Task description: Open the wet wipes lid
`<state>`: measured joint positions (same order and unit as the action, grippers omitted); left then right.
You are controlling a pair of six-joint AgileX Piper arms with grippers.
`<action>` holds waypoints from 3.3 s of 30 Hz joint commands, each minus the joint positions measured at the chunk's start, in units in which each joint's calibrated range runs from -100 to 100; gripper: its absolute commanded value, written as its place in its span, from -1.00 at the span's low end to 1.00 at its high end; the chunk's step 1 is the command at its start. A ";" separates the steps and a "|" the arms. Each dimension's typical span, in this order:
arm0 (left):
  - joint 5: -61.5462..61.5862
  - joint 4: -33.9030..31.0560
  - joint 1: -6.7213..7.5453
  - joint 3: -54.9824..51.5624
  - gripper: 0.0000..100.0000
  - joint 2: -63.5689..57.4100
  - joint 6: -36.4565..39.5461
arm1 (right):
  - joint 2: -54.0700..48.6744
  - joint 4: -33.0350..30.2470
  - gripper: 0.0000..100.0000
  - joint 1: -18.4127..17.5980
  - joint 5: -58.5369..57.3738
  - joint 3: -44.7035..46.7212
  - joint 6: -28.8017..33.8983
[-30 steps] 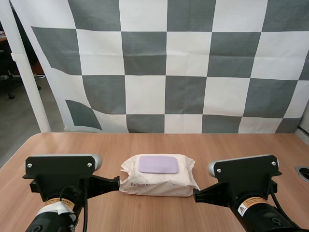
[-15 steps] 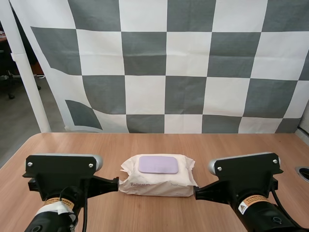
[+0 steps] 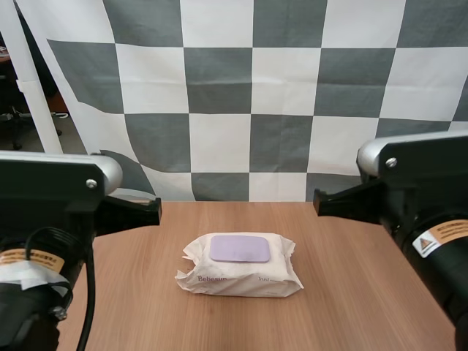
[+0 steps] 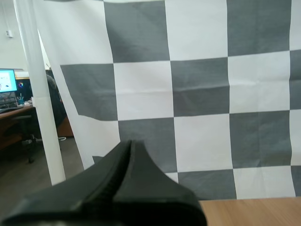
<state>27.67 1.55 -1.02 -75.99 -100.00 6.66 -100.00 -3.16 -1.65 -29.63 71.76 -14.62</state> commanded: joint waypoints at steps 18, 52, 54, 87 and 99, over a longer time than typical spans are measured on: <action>8.67 -2.34 -0.09 2.02 -1.00 10.19 -3.40 | 10.05 0.36 -1.00 0.02 -3.74 -5.00 0.02; 20.17 31.95 -2.51 9.53 1.00 54.23 -55.12 | 34.65 0.67 0.98 0.02 -7.62 -11.29 -18.62; 20.85 33.75 -2.51 8.88 1.00 54.23 -60.07 | 34.65 0.67 1.00 0.02 -6.39 -11.29 -19.70; 35.57 48.74 -7.88 12.76 1.00 87.45 -100.00 | 34.65 0.56 1.00 0.02 -6.99 -11.29 -22.34; 44.75 49.60 -7.31 19.55 1.00 92.20 -100.00 | 34.65 0.56 1.00 0.02 -10.47 -11.29 -22.34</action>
<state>72.60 51.09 -8.51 -56.49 -7.92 -92.41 -65.31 -2.52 -1.65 -39.70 60.52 -36.95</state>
